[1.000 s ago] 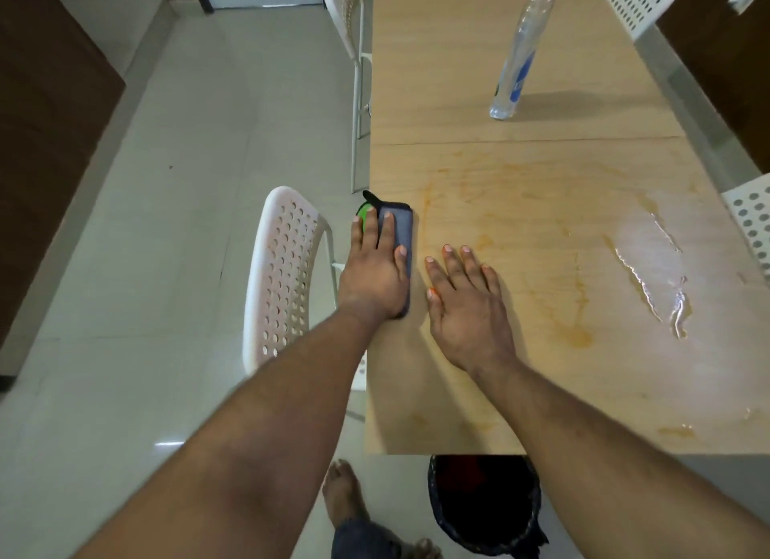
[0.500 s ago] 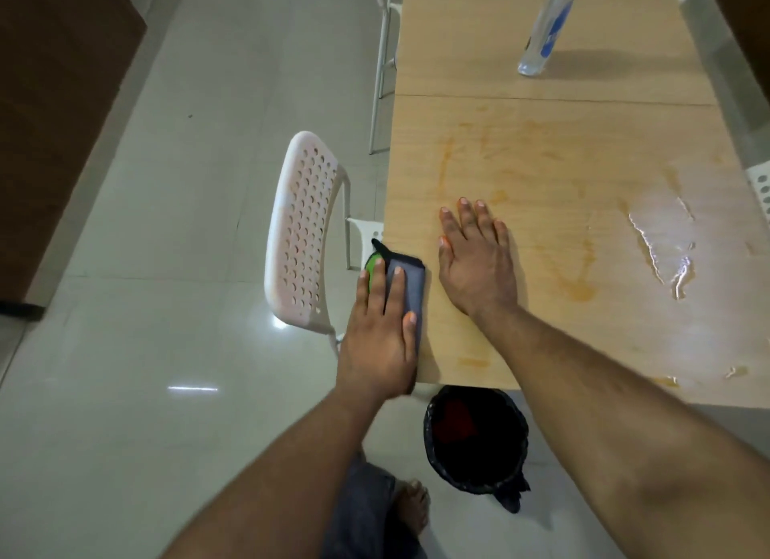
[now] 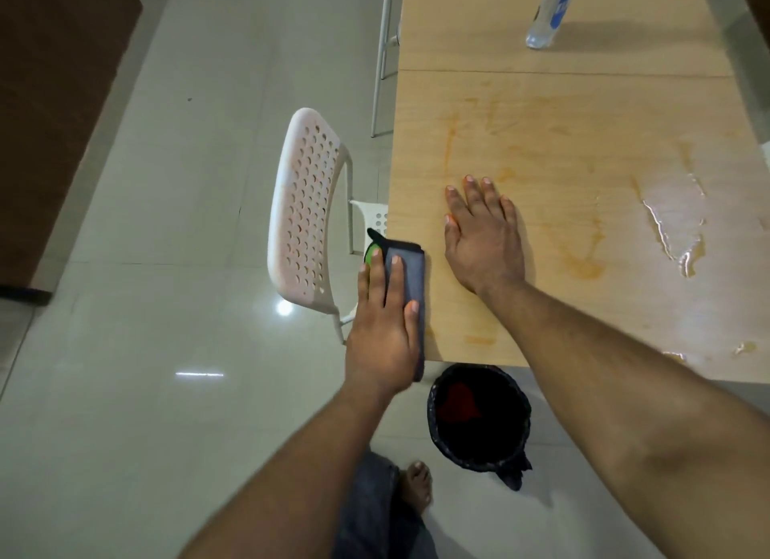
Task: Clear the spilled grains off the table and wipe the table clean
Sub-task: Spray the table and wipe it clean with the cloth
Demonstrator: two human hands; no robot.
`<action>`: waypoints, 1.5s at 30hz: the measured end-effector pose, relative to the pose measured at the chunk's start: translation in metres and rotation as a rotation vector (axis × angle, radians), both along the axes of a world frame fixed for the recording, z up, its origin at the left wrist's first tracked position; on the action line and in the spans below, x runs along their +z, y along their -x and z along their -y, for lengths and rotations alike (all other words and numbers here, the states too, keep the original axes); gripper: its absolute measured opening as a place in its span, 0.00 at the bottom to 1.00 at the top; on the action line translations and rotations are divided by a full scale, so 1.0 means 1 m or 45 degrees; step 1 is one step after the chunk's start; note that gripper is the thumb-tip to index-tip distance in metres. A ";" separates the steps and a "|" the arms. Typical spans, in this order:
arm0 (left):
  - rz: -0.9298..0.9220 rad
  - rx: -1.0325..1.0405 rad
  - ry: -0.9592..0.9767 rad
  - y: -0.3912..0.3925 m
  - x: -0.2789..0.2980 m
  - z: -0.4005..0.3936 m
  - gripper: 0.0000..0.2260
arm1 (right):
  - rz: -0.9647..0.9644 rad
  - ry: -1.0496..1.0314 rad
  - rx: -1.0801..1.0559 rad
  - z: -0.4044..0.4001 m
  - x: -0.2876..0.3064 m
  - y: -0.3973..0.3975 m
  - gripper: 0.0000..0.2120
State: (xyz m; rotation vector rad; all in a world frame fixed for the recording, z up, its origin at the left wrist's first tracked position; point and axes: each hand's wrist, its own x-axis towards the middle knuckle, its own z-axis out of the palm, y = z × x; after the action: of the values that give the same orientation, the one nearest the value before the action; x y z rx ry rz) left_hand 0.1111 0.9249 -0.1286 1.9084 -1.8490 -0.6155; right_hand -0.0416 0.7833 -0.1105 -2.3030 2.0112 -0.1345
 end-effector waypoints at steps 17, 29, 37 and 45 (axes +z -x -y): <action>0.238 0.471 -0.160 0.037 0.004 -0.001 0.29 | 0.002 0.012 -0.001 -0.001 0.002 0.000 0.28; 0.275 0.625 -0.230 0.042 -0.002 0.029 0.30 | 0.008 0.020 -0.006 0.002 -0.001 -0.002 0.28; 0.213 0.629 -0.204 0.060 0.004 -0.032 0.29 | 0.016 0.030 0.002 0.000 -0.002 0.001 0.28; 0.239 0.678 -0.255 0.043 -0.002 0.029 0.30 | 0.020 0.030 0.002 0.001 -0.003 0.000 0.28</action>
State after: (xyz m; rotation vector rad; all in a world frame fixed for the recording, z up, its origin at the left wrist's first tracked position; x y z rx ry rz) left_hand 0.0678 0.8959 -0.1306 2.5316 -1.3148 -0.4638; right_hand -0.0411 0.7822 -0.1140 -2.3101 2.0112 -0.1768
